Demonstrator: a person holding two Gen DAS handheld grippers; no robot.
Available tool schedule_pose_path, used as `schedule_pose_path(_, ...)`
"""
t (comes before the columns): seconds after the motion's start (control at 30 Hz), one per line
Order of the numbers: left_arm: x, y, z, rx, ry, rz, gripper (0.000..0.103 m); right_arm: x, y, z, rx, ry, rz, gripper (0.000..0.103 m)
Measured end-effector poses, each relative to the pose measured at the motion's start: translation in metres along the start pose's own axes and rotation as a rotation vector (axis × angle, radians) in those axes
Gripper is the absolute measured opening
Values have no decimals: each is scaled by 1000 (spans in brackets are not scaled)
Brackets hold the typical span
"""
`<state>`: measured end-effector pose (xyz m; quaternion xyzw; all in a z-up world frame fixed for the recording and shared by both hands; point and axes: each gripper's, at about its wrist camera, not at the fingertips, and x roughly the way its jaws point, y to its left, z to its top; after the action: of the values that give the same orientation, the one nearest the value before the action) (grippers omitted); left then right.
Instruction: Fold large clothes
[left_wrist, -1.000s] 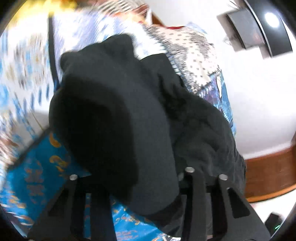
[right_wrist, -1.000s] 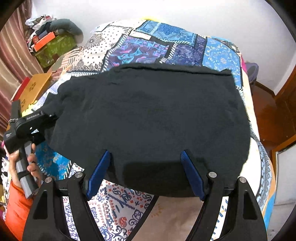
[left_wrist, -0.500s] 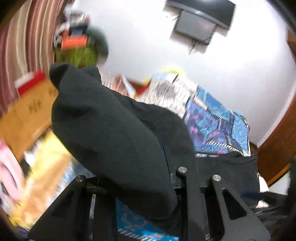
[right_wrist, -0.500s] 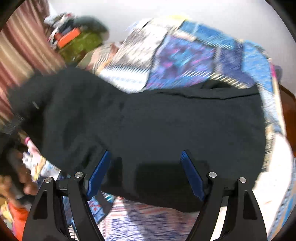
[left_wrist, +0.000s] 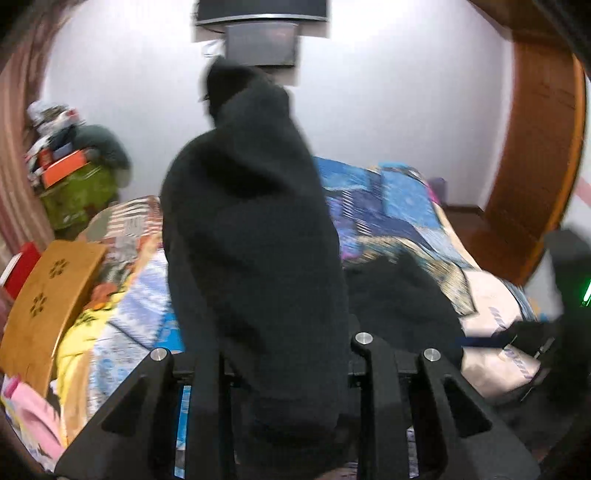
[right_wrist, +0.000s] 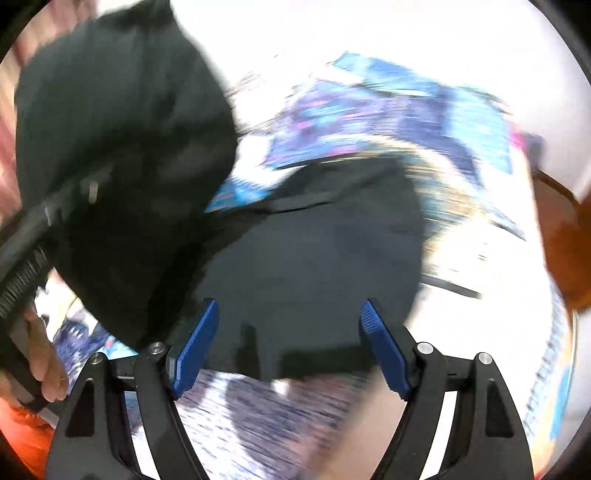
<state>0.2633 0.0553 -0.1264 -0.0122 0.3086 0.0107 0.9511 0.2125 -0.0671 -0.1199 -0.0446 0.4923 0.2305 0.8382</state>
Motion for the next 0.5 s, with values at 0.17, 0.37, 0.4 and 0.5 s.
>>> schedule_pose_path(0.17, 26, -61, -15, 100, 99, -115, 29, -37, -69, -18, 155, -52, -83, 76)
schedule_pose_path(0.37, 62, -93, -46, 113, 275, -166, 36, -57, -103, -41, 270, -77, -55, 76)
schedule_pose_path(0.4, 59, -96, -47, 136, 272, -150, 39, -61, -103, -44, 274, -79, -50, 76)
schedule_pose_path(0.5, 54, -91, -42, 127, 302, -181, 50, -63, -102, -43, 271, -88, -33, 76)
